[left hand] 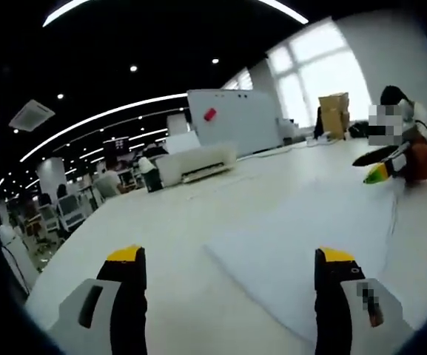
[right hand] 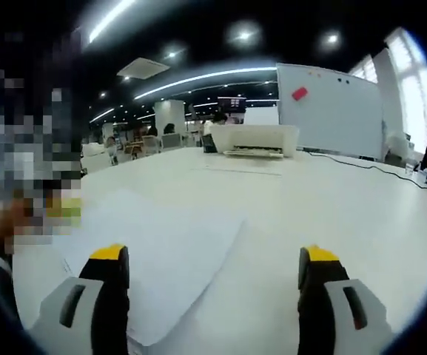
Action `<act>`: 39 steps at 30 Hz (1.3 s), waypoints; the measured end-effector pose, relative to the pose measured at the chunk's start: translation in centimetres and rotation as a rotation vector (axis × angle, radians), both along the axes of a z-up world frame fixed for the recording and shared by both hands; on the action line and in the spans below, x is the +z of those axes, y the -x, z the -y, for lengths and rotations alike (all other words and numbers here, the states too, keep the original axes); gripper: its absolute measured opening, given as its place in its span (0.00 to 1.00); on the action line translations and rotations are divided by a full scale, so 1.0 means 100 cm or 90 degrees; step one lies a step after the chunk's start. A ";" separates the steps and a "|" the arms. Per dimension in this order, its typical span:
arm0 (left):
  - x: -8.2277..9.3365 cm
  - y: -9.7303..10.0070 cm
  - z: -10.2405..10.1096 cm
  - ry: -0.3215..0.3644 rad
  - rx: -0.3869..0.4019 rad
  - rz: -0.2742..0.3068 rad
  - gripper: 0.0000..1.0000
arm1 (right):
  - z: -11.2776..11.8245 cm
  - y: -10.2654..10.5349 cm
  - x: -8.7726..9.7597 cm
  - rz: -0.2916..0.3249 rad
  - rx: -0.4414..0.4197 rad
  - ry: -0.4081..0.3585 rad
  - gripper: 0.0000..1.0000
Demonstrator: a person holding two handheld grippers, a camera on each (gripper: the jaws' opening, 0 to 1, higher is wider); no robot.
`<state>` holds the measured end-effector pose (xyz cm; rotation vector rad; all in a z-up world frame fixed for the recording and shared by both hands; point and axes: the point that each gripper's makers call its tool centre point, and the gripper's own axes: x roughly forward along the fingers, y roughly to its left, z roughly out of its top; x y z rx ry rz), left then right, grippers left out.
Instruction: Organize the stack of printing papers by aligning and flattening the scattered papers on the table
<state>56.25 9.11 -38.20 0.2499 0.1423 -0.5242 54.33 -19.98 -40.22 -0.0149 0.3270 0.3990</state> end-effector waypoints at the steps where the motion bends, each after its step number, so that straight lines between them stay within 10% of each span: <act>1: 0.002 0.004 -0.002 0.000 0.000 0.000 0.97 | 0.001 0.005 0.003 0.002 0.001 -0.002 0.90; 21: 0.025 0.066 -0.030 -0.035 -0.022 -0.015 0.97 | 0.001 0.059 0.044 0.014 0.048 0.021 0.90; 39: 0.036 0.096 -0.047 -0.040 -0.037 -0.054 0.97 | 0.023 0.092 0.044 -0.009 0.031 0.051 0.90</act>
